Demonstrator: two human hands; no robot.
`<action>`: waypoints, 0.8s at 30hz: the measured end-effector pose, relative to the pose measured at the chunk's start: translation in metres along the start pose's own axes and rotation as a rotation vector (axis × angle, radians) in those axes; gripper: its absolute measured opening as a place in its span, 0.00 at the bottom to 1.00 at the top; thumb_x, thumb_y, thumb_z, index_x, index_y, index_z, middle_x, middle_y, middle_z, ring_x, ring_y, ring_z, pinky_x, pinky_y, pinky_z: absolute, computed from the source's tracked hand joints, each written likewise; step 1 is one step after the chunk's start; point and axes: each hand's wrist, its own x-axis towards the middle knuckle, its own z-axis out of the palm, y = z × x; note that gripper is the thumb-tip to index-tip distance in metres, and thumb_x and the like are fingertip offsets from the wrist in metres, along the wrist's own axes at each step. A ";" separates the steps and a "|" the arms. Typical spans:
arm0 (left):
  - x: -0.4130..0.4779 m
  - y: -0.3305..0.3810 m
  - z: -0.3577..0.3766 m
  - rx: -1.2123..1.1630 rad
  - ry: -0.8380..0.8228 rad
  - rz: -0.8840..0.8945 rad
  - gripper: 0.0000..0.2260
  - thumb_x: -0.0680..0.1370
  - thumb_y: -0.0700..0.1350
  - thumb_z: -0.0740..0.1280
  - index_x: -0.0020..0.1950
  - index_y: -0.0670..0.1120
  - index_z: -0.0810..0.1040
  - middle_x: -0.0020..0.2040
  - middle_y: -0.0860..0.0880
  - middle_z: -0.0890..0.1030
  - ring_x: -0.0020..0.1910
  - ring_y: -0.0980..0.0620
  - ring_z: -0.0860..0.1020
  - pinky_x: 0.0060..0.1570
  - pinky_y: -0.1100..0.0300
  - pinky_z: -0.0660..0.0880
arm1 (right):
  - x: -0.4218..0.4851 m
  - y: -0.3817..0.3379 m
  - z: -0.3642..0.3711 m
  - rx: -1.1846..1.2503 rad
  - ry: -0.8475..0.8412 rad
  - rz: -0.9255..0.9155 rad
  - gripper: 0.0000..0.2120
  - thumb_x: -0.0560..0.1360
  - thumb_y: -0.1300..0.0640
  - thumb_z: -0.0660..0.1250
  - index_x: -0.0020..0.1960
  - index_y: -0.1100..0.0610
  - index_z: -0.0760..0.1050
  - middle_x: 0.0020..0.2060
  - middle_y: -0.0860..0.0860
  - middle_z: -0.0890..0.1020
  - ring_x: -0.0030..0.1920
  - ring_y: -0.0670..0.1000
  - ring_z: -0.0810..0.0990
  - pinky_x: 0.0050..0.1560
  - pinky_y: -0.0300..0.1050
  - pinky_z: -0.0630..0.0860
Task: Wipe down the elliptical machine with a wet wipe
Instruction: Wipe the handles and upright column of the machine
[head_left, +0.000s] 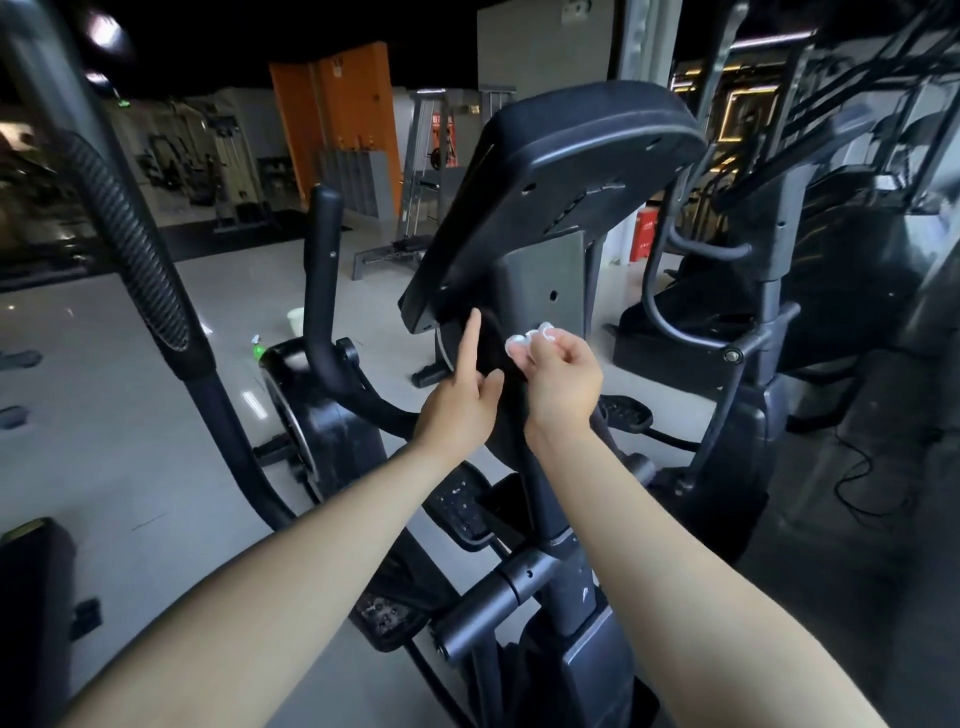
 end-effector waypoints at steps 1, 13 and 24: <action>0.000 -0.001 -0.001 0.009 -0.007 0.003 0.35 0.85 0.49 0.60 0.78 0.70 0.37 0.31 0.49 0.74 0.29 0.47 0.75 0.34 0.46 0.74 | -0.001 0.001 -0.002 -0.003 -0.004 0.008 0.05 0.79 0.66 0.67 0.55 0.63 0.77 0.34 0.47 0.84 0.43 0.52 0.85 0.64 0.52 0.78; -0.015 0.002 0.004 0.015 -0.062 -0.041 0.36 0.85 0.50 0.59 0.79 0.69 0.36 0.42 0.49 0.82 0.36 0.47 0.81 0.40 0.45 0.81 | -0.010 -0.024 0.027 -0.029 -0.111 -0.027 0.07 0.78 0.64 0.67 0.55 0.58 0.78 0.32 0.45 0.81 0.49 0.55 0.86 0.64 0.51 0.79; -0.058 -0.027 0.053 -0.120 -0.117 -0.083 0.28 0.84 0.47 0.61 0.79 0.67 0.54 0.41 0.55 0.82 0.38 0.54 0.79 0.42 0.53 0.77 | -0.019 0.046 -0.063 -0.158 0.042 0.260 0.08 0.80 0.68 0.61 0.50 0.58 0.75 0.34 0.53 0.82 0.35 0.51 0.81 0.50 0.54 0.84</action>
